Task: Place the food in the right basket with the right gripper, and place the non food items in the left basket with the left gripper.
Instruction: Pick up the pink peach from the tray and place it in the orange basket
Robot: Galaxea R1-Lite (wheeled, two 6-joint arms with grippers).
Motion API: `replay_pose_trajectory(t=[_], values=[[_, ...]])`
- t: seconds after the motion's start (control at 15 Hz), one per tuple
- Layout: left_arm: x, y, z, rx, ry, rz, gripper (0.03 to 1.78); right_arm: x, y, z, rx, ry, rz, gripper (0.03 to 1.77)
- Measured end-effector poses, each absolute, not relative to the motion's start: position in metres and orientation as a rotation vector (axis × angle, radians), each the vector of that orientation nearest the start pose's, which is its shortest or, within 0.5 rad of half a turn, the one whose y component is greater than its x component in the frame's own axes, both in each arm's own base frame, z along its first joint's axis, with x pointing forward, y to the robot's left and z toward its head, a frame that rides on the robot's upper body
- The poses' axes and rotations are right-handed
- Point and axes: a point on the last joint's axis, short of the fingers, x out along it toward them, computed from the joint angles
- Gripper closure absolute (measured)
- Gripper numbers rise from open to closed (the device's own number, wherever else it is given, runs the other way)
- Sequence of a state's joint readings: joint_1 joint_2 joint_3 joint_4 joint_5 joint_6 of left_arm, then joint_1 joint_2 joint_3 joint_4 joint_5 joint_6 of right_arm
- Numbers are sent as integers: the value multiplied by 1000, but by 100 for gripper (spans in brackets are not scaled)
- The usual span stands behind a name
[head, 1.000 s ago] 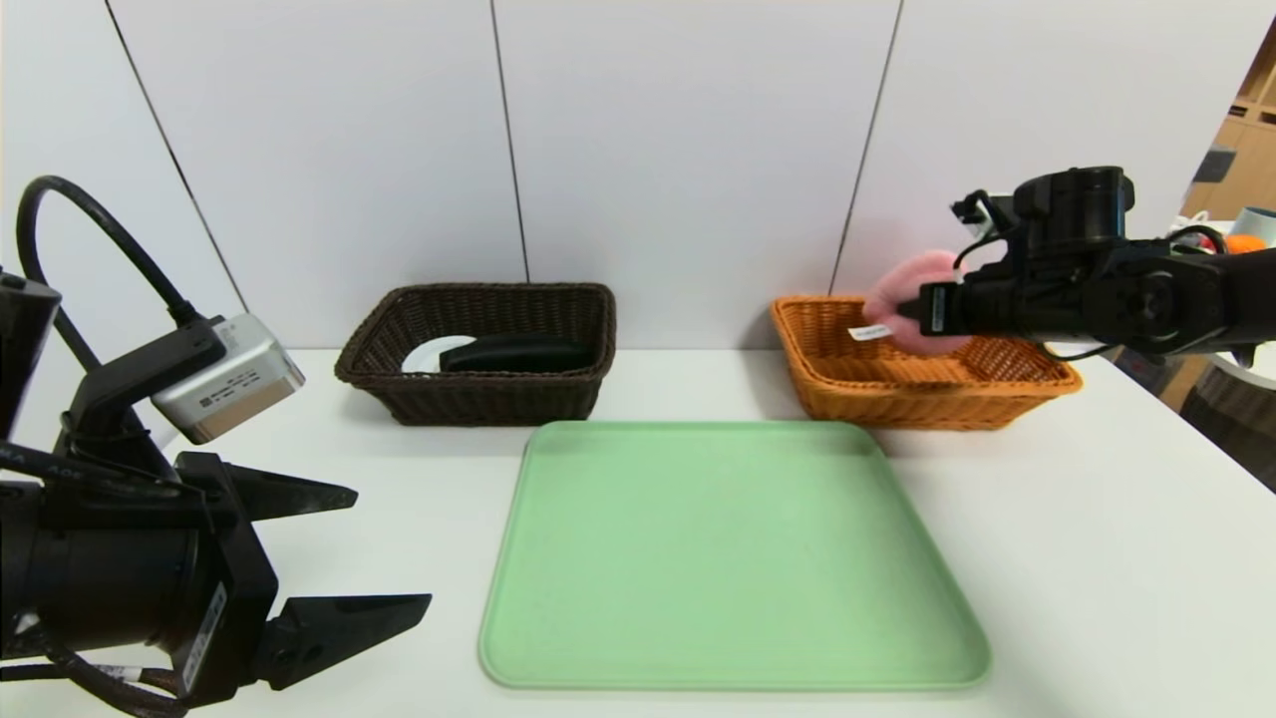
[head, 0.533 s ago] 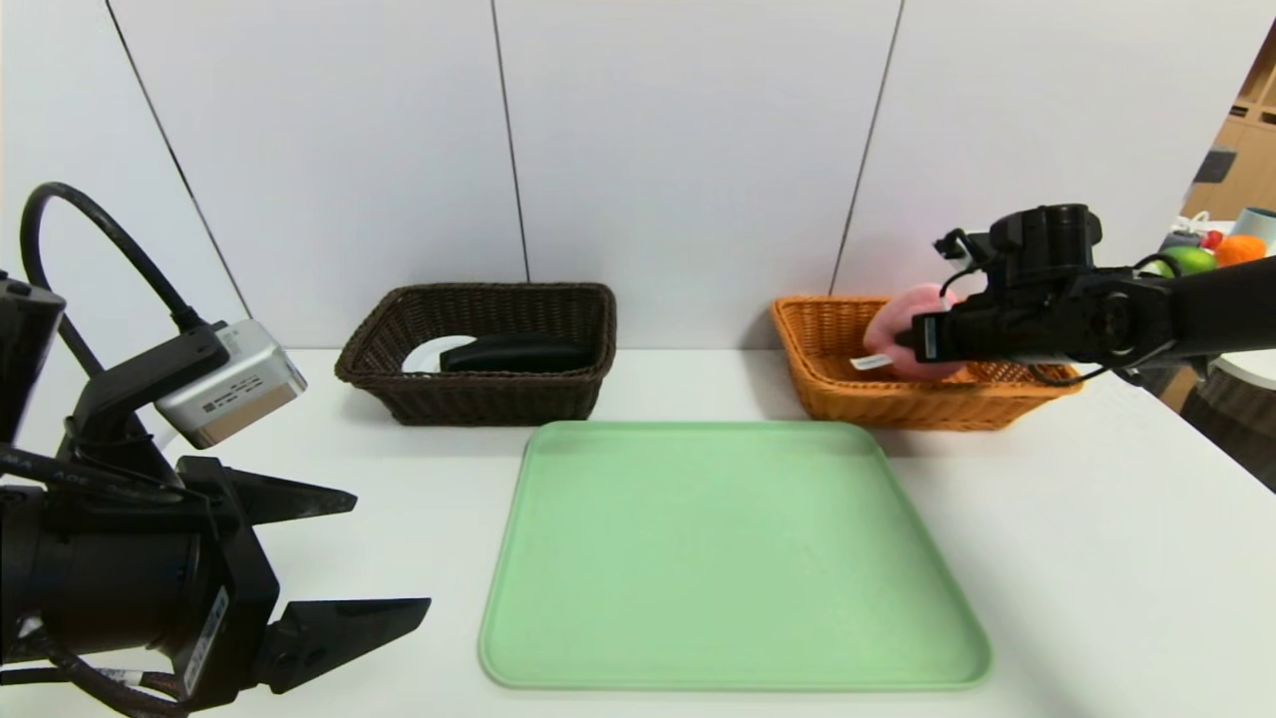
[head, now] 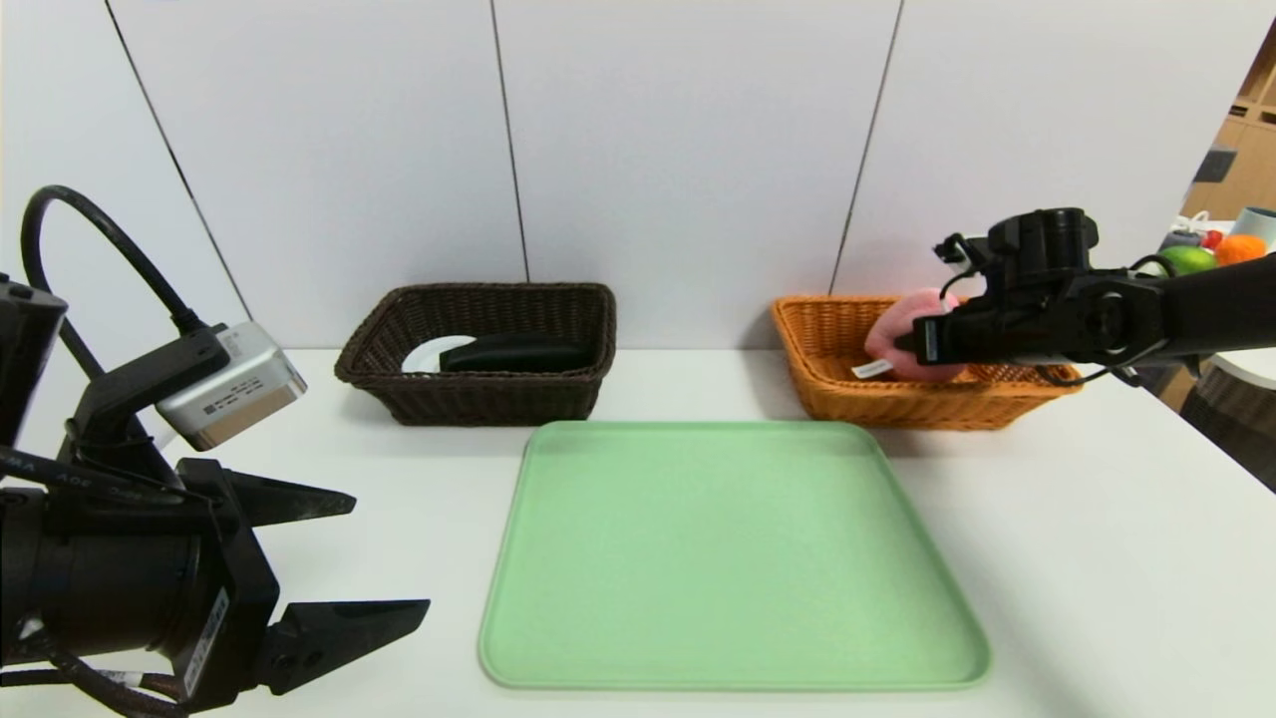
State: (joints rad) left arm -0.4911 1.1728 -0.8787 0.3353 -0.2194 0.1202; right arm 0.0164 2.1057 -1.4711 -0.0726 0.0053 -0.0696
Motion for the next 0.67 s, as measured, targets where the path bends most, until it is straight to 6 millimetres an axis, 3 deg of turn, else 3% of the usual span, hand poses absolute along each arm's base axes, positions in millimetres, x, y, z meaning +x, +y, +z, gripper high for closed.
replay_pose_trajectory(t=[0.27, 0.67], values=[[134, -77, 238, 199, 594, -726, 12, 423, 8, 166, -71, 552, 46, 50], [133, -77, 240, 199, 587, -727, 12, 412, 9, 179, -70, 566, 57, 28]])
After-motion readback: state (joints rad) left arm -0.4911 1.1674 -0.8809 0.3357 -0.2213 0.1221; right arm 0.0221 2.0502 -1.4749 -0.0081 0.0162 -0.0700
